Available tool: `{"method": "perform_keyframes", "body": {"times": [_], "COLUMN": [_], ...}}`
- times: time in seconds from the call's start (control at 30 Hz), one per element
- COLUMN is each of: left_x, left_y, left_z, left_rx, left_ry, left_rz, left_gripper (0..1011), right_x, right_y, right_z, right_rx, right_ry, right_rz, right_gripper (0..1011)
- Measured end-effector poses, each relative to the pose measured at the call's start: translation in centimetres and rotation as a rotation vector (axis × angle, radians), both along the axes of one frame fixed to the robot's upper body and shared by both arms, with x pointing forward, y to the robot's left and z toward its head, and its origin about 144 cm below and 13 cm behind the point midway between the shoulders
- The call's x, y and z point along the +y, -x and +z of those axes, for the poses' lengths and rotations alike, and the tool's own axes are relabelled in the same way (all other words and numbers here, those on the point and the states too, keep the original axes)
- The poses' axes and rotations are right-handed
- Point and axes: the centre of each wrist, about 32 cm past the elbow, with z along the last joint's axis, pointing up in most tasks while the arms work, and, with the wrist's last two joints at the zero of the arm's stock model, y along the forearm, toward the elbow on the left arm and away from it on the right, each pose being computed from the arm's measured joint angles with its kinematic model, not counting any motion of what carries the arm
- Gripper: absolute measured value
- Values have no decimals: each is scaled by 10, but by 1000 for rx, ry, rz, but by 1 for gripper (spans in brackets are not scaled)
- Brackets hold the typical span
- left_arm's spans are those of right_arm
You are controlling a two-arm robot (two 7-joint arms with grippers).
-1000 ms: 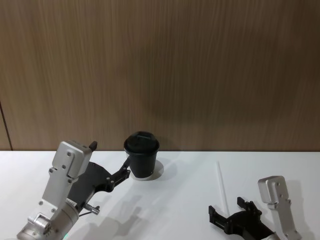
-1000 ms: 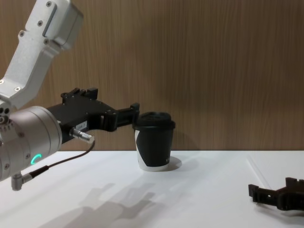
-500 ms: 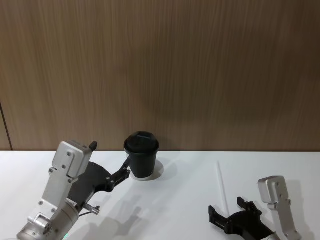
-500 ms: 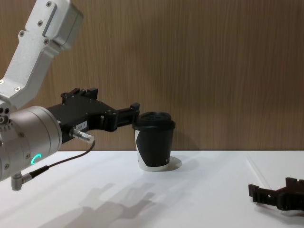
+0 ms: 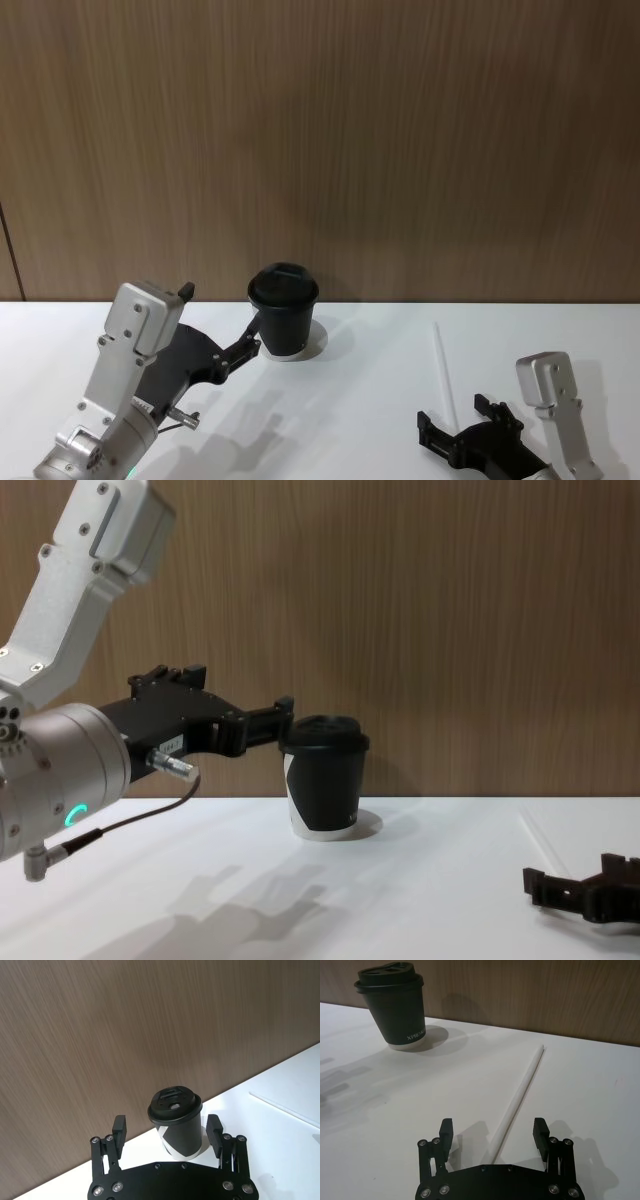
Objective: Pick up the straw with one hand, pass it to the other hand, and insert it into the cup.
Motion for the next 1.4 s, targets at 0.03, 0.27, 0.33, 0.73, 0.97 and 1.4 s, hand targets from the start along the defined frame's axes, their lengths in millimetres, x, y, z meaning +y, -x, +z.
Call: {"method": "perform_keyframes", "body": {"times": [0.03,0.27,0.33,0.73,0.97,1.4], "left_x": [0,0,0,0,0,0], "left_y": [0,0,0,0,0,0], "left_z": [0,0,0,0,0,0], "left_rx": [0,0,0,0,0,0], "left_ry": [0,0,0,0,0,0], "left_rz": [0,0,0,0,0,0], "left_gripper": [1002,1002,1002,1002,1001,1002], "right_x": [0,0,0,0,0,0], "right_y": [0,0,0,0,0,0], "right_z": [0,0,0,0,0,0], "right_rx": [0,0,0,0,0,0], "right_ry": [0,0,0,0,0,0], "right_rz": [0,0,0,0,0,0], "right_gripper": [1001,1001,1001,1001,1001,1001]}}
